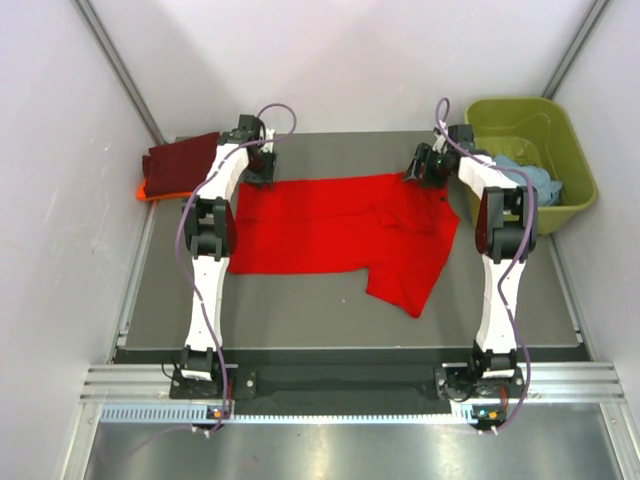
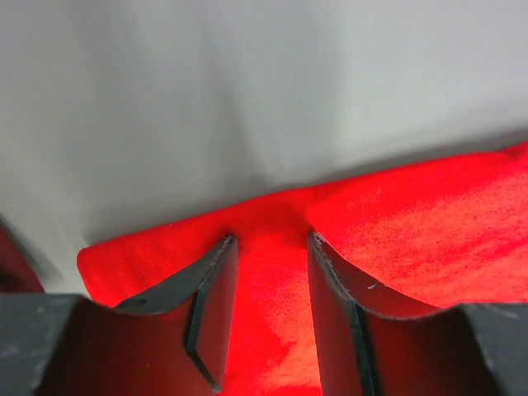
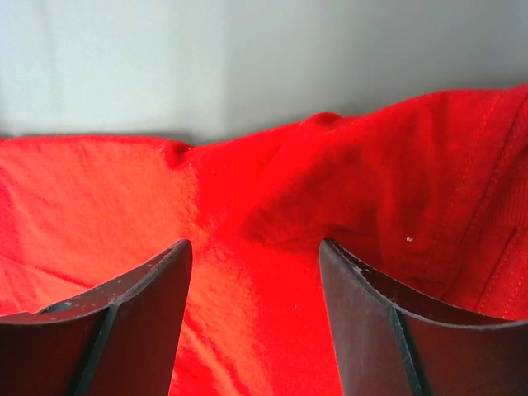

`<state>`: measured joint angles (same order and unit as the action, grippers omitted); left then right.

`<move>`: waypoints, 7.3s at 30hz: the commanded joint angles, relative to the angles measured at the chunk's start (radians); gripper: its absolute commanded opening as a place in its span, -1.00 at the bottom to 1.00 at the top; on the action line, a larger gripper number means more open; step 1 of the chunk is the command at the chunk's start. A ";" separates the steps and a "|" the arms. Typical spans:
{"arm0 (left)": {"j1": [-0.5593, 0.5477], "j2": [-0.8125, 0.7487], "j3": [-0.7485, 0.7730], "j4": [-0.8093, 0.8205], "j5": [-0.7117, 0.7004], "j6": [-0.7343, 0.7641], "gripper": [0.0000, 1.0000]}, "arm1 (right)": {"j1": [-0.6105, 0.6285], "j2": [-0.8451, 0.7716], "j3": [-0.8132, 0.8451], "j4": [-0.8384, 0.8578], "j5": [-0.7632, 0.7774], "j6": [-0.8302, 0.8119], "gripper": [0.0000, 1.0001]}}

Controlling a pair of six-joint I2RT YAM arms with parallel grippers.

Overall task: Fold and stack the t-shirts
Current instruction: Fold the tshirt

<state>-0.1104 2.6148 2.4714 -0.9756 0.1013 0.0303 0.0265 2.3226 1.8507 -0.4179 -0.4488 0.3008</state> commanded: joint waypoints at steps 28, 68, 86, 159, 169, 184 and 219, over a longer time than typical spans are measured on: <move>0.008 -0.729 -0.759 0.184 -0.092 -0.041 0.15 | 0.219 -0.761 -0.594 -0.266 0.084 -1.040 0.54; 0.037 -0.773 -0.827 0.187 -0.018 -0.148 0.10 | 0.639 -1.014 -1.127 -0.223 0.323 -1.138 0.47; 0.227 -0.832 -0.962 -0.004 0.040 -0.205 0.10 | 0.635 -1.000 -1.153 -0.199 0.397 -1.168 -0.83; 0.362 -0.641 -0.839 -0.015 0.494 -0.187 -1.00 | 0.288 -0.789 -0.638 0.002 0.492 -1.040 -1.00; 0.299 -0.509 -0.663 0.008 0.472 -0.164 -1.00 | 0.237 -0.609 -0.388 0.065 0.527 -1.023 -1.00; 0.294 -0.400 -0.493 0.046 0.405 -0.181 -1.00 | 0.225 -0.350 -0.142 0.087 0.556 -1.003 -1.00; 0.261 -0.425 -0.434 0.087 0.213 -0.184 0.14 | 0.237 -0.262 -0.085 0.195 0.686 -0.931 0.07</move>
<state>0.1455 2.2971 2.0155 -0.9054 0.3416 -0.1623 0.2634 2.1376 1.7557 -0.2821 0.1898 -0.6701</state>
